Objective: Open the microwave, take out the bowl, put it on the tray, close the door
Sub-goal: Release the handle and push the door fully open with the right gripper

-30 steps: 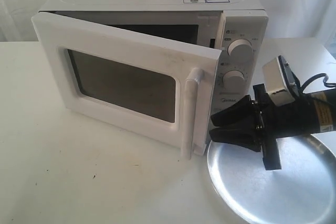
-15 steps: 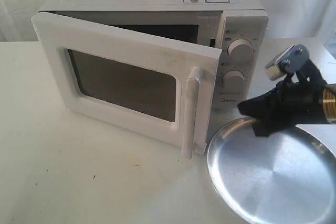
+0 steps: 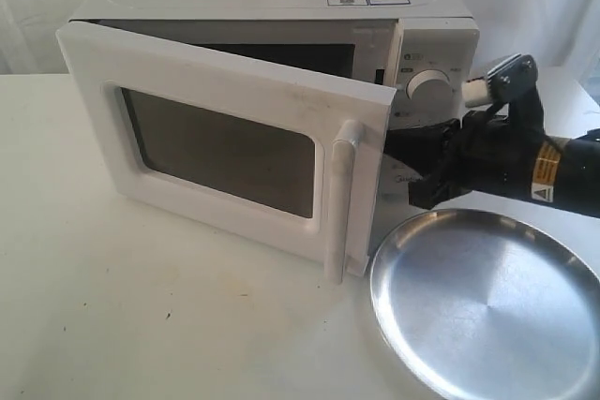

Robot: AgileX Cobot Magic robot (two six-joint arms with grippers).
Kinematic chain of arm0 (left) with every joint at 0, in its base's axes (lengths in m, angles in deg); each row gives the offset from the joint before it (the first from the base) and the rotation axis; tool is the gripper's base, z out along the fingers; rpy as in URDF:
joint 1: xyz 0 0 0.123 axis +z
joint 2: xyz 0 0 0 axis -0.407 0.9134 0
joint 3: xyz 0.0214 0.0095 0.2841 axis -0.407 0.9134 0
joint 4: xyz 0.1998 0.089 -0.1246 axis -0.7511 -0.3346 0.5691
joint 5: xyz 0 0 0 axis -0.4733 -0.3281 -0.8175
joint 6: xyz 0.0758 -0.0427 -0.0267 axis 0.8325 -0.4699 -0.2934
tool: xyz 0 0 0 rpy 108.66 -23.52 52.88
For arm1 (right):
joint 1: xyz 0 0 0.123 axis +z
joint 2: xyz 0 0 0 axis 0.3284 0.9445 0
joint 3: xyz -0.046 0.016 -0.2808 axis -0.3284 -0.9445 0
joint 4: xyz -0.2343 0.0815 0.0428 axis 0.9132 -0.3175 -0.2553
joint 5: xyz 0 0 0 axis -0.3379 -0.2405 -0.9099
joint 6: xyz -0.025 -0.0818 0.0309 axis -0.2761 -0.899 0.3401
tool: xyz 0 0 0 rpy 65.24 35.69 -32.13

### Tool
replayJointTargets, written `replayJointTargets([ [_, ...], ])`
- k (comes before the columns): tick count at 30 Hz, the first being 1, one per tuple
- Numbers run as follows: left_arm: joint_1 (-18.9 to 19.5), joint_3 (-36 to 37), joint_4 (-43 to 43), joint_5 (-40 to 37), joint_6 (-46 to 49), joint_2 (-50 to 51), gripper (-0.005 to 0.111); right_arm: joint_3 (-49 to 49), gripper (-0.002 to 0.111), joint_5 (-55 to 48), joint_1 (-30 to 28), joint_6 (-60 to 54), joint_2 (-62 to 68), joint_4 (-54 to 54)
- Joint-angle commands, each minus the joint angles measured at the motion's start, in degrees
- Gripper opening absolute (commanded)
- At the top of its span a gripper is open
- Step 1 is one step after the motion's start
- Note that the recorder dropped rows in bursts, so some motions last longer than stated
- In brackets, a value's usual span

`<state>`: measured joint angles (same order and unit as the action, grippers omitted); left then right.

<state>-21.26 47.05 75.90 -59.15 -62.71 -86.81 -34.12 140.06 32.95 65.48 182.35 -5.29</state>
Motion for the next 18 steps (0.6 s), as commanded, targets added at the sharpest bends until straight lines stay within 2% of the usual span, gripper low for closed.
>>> replayJointTargets([
  [1, 0.0, 0.2, 0.2, 0.0, -0.3, -0.1, 0.000, 0.1, 0.000, 2.6, 1.2, -0.5, 0.4, 8.7],
  [7, 0.0, 0.2, 0.2, 0.0, -0.3, -0.1, 0.000, 0.1, 0.000, 16.8, 1.3, 0.6, 0.4, 21.5],
  [11, 0.0, 0.2, 0.2, 0.0, -0.3, -0.1, 0.000, 0.1, 0.000, 16.8, 1.5, -1.6, 0.3, 24.3],
  [15, 0.0, 0.2, 0.2, 0.0, -0.3, -0.1, 0.000, 0.1, 0.000, 16.8, 1.5, -1.7, 0.3, 23.6],
  [18, 0.0, 0.2, 0.2, 0.0, -0.3, -0.1, 0.000, -0.2, 0.000, 11.6, 3.1, -0.6, 1.1, 14.7],
])
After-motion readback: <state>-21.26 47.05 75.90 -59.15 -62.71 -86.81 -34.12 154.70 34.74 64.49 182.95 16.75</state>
